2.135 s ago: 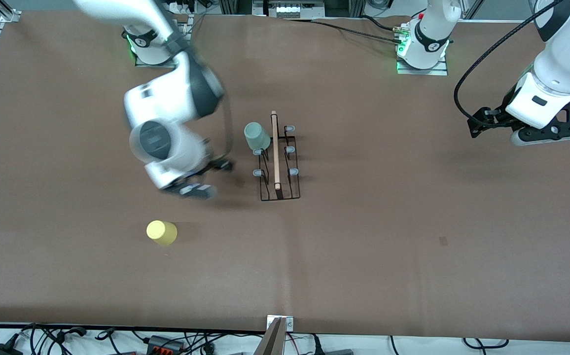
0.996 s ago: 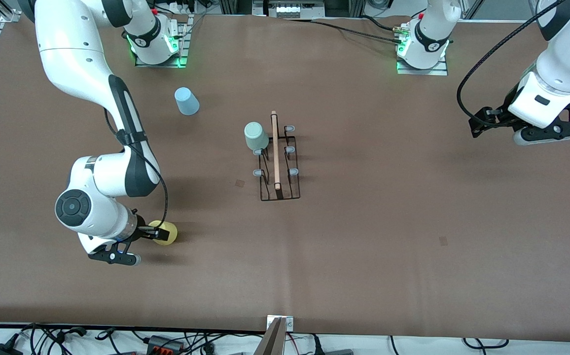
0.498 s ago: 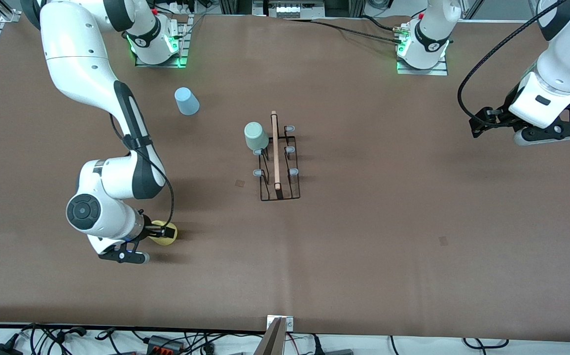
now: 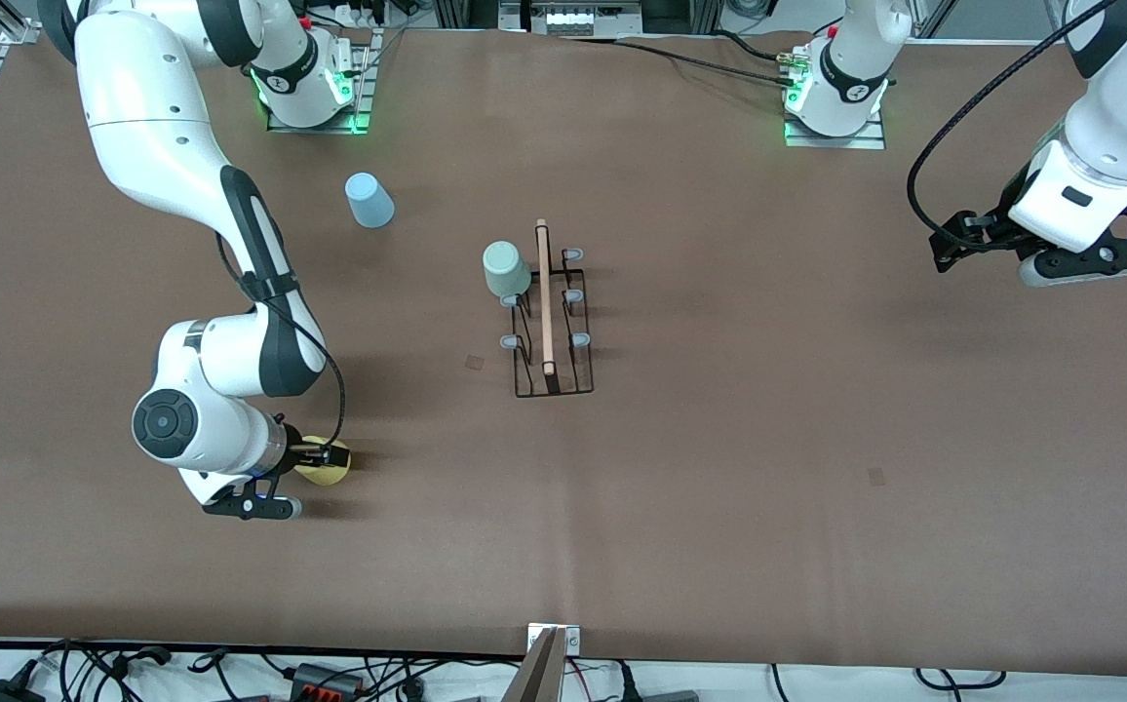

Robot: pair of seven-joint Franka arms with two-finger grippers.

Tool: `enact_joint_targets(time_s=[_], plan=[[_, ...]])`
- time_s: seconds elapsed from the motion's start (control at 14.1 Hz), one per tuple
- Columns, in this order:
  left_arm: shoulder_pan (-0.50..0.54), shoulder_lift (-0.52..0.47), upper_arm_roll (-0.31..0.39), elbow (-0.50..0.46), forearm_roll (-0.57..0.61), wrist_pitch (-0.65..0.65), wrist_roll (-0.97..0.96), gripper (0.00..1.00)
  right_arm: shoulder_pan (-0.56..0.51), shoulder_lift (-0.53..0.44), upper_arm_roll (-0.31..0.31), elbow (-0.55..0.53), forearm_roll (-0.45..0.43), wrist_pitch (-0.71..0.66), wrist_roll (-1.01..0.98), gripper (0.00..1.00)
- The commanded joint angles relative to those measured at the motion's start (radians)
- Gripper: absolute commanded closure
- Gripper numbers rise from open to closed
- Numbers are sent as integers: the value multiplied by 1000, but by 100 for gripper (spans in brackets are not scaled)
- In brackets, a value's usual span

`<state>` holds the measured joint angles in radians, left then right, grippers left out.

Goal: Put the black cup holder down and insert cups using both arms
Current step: 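Grasp the yellow cup with the right gripper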

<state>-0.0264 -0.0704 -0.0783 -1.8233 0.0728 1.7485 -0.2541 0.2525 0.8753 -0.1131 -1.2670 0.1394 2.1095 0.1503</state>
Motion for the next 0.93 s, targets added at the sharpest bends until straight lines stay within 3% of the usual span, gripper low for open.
enact_joint_targets(time_s=[0.0,0.21,0.5,0.85], plan=[[8,-11,-2,9,-13,-15,4,0,-16,14,19,28,2,-8,-29,40],[8,-11,-2,9,-13,-15,4,0,-10,2,21,29,-6,-20,-53,74],[8,-11,-2,10,-13,-14,19,0,34,-82,23,35,-9,-208,-68,80],[9,-9,9,10,-13,-12,53,0,201,-177,23,113,5,-370,7,80]])
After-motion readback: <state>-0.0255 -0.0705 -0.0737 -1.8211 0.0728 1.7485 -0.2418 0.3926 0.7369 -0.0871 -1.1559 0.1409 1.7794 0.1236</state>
